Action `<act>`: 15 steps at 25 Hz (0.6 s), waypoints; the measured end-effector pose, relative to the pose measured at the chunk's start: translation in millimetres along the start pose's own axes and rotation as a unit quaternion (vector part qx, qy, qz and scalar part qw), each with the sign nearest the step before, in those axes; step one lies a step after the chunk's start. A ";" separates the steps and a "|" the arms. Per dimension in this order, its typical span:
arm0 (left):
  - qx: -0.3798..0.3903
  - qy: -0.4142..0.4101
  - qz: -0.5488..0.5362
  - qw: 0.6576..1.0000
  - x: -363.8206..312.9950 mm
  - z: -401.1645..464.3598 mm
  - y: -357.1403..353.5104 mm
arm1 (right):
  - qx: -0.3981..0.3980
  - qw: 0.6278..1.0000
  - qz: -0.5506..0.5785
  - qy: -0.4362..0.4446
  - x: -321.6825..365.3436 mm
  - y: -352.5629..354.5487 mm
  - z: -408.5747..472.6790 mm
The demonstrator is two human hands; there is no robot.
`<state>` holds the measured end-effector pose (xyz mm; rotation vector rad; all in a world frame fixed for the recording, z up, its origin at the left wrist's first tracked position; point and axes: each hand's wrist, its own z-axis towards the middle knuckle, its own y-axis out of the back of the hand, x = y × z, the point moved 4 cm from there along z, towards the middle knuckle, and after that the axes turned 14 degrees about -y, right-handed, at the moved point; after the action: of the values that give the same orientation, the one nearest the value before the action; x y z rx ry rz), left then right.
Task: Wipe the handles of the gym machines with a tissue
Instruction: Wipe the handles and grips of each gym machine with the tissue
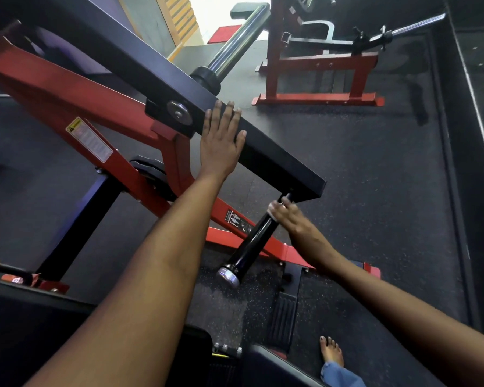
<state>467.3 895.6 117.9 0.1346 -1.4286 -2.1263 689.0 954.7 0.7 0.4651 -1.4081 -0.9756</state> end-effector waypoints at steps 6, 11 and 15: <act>-0.010 -0.001 0.004 1.000 1.1 -0.5 0.3 | 0.005 0.990 -0.056 0.130 24.8 -14.1 0.3; 0.001 0.000 0.003 1.000 -1.3 -1.1 -0.5 | -0.088 0.994 0.035 -0.052 -3.0 9.7 -4.0; 0.003 0.002 0.000 1.000 1.6 -0.3 0.4 | -0.012 0.996 0.042 -0.079 7.0 17.9 53.7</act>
<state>466.2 894.4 118.5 0.1406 -1.4325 -2.1216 642.3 973.5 27.6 0.3134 -1.5436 -0.9783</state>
